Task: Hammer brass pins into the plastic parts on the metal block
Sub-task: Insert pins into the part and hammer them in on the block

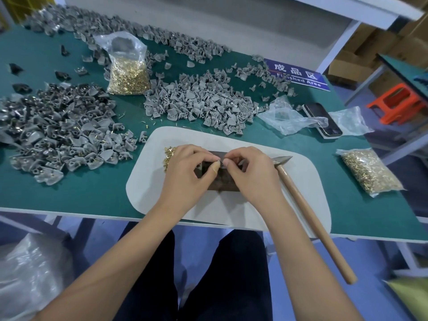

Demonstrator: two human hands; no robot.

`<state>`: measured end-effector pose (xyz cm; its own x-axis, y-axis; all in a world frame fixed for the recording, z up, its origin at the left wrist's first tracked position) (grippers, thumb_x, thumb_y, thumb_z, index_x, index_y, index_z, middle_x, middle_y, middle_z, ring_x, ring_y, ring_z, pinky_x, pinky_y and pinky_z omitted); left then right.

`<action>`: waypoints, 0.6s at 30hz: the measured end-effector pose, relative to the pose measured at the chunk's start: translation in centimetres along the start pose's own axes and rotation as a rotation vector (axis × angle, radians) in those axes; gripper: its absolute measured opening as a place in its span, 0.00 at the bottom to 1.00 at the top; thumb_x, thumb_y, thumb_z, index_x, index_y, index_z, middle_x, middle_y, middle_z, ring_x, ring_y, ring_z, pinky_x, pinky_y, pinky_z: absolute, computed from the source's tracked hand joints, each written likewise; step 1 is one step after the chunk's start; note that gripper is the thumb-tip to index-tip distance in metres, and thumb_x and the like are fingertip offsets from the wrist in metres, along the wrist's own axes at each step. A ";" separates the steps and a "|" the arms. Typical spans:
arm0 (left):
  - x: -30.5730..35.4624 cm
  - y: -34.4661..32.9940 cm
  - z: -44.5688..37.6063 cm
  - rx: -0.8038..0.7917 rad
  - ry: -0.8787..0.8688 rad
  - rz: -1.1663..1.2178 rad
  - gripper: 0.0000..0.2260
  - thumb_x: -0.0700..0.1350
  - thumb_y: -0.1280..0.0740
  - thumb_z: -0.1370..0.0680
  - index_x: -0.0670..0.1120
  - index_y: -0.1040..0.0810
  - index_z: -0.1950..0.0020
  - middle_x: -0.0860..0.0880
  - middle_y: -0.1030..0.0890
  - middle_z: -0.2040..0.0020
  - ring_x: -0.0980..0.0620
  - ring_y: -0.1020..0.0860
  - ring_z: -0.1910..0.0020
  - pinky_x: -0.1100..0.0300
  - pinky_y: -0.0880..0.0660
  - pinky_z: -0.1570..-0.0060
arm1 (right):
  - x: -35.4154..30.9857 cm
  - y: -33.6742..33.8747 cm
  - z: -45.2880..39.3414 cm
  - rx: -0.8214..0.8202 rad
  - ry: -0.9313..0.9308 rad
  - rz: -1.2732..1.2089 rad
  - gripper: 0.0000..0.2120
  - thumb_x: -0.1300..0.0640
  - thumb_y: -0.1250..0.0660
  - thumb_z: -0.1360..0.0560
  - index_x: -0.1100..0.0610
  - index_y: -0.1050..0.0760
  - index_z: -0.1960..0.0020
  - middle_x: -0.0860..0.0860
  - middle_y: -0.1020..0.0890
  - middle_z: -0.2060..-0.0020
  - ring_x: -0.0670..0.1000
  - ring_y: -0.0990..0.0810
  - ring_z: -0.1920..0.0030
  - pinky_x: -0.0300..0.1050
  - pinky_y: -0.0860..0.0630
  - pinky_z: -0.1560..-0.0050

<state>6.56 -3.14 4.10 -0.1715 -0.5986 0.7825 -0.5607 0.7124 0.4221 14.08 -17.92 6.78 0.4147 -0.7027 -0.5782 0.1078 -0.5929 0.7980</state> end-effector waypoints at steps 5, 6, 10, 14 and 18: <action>0.1 0.0 0.0 -0.007 0.007 -0.002 0.04 0.44 0.25 0.24 0.49 0.13 0.50 0.54 0.19 0.52 0.55 0.26 0.45 0.67 0.34 0.41 | -1.3 0.4 0.7 0.063 0.101 0.157 0.02 0.50 0.29 0.23 0.44 0.19 0.54 0.42 0.24 0.59 0.42 0.29 0.59 0.36 0.35 0.65; 0.1 0.0 -0.1 -0.008 0.008 -0.004 0.04 0.44 0.25 0.24 0.49 0.13 0.50 0.54 0.19 0.52 0.55 0.26 0.45 0.67 0.34 0.41 | -1.4 0.3 0.8 0.068 0.100 0.174 0.02 0.50 0.30 0.23 0.45 0.19 0.54 0.42 0.24 0.59 0.42 0.28 0.58 0.40 0.34 0.65; 0.0 0.0 -0.1 -0.009 0.010 -0.009 0.05 0.43 0.24 0.25 0.49 0.13 0.50 0.54 0.19 0.52 0.54 0.26 0.44 0.65 0.33 0.41 | -1.3 -0.1 0.9 0.084 0.066 0.158 0.01 0.49 0.31 0.24 0.45 0.20 0.54 0.43 0.22 0.58 0.45 0.23 0.56 0.45 0.27 0.61; 0.1 -0.1 -0.1 -0.017 0.003 -0.020 0.04 0.44 0.25 0.24 0.50 0.13 0.50 0.54 0.20 0.52 0.54 0.25 0.44 0.64 0.32 0.41 | -0.6 -0.2 1.8 0.164 0.027 -0.040 0.03 0.54 0.29 0.24 0.48 0.19 0.56 0.44 0.22 0.60 0.45 0.26 0.58 0.48 0.26 0.58; 0.1 -0.1 -0.1 -0.014 0.002 -0.013 0.04 0.44 0.25 0.24 0.50 0.13 0.50 0.53 0.20 0.52 0.54 0.26 0.44 0.63 0.32 0.40 | -0.7 -0.2 2.0 0.177 0.017 -0.083 0.04 0.56 0.29 0.24 0.49 0.18 0.57 0.45 0.22 0.61 0.47 0.25 0.57 0.49 0.26 0.58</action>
<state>6.69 -3.21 4.18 -0.1632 -0.6070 0.7778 -0.5512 0.7099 0.4383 11.95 -18.13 6.64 0.4259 -0.6425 -0.6371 -0.0174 -0.7098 0.7042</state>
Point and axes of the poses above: each hand's wrist, its own z-axis away from the middle knuckle, its own y-axis out of the back of the hand, x = y × z, the point moved 8 cm from there along -z, towards the middle knuckle
